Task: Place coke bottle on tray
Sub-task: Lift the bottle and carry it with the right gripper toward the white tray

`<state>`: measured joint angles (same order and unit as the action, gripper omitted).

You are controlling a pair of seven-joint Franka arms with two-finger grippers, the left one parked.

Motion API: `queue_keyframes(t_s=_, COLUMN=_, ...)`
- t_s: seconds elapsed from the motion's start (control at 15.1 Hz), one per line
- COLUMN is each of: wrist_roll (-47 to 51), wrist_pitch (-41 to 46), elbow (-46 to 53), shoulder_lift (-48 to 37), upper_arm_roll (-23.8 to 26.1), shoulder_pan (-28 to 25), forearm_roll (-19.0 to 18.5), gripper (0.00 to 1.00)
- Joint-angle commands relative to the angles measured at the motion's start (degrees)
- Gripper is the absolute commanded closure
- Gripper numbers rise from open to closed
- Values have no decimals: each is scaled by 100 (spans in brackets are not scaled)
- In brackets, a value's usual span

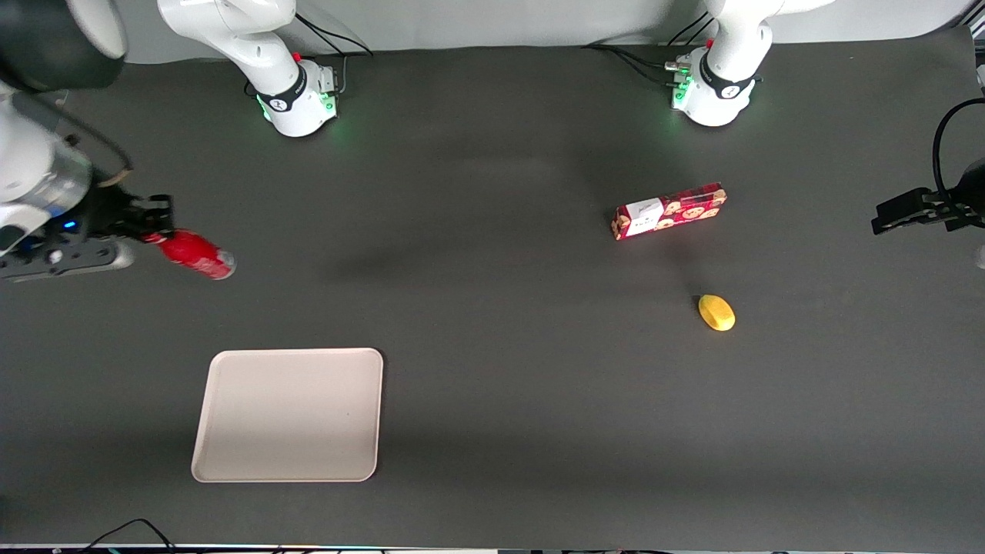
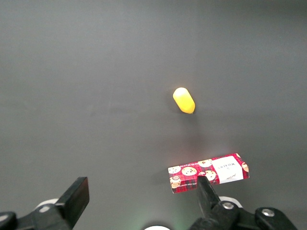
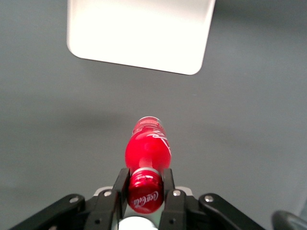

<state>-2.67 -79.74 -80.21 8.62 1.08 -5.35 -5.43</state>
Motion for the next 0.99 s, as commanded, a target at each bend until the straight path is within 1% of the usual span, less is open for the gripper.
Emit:
queue_keyframes(t_s=0.0, wrist_roll=-1224, wrist_pitch=-250, elbow=435, shoulder_lift=718, upper_arm_roll=-800, shoulder_pan=-71, forearm_roll=-20, gripper=100)
queue_keyframes(t_s=0.13, wrist_roll=-1683, wrist_pitch=-899, elbow=454, shoulder_lift=1166, upper_arm_roll=-1143, shoulder_pan=-71, forearm_roll=-11, gripper=100)
queue_keyframes(t_s=0.2, wrist_roll=-1728, wrist_pitch=-1242, elbow=454, shoulder_lift=1360, upper_arm_roll=-1214, shoulder_pan=-71, forearm_roll=-2, gripper=100)
queue_keyframes(t_s=0.33, wrist_roll=-1720, wrist_pitch=-1752, elbow=463, shoulder_lift=1738, upper_arm_roll=-1215, shoulder_pan=-71, forearm_roll=6, gripper=100)
queue_keyframes(t_s=0.53, wrist_roll=-1658, wrist_pitch=-2465, elbow=463, shoulder_lift=2134, upper_arm_roll=-1224, shoulder_pan=-89, forearm_roll=304, gripper=100)
queue_keyframes(t_s=0.66, wrist_roll=-1649, wrist_pitch=-3009, elbow=454, shoulder_lift=2398, upper_arm_roll=-1215, shoulder_pan=-71, forearm_roll=384, gripper=100)
queue_keyframes(t_s=0.73, wrist_roll=-1667, wrist_pitch=-3177, elbow=454, shoulder_lift=2547, upper_arm_roll=-1224, shoulder_pan=-71, forearm_roll=584, gripper=100)
queue_keyframes(t_s=0.79, wrist_roll=-1710, wrist_pitch=-3249, elbow=454, shoulder_lift=2662, upper_arm_roll=-1250, shoulder_pan=-71, forearm_roll=673, gripper=100)
queue_keyframes(t_s=0.92, wrist_roll=-1728, wrist_pitch=-3284, elbow=445, shoulder_lift=2707, upper_arm_roll=-1259, shoulder_pan=-54, forearm_roll=683, gripper=100)
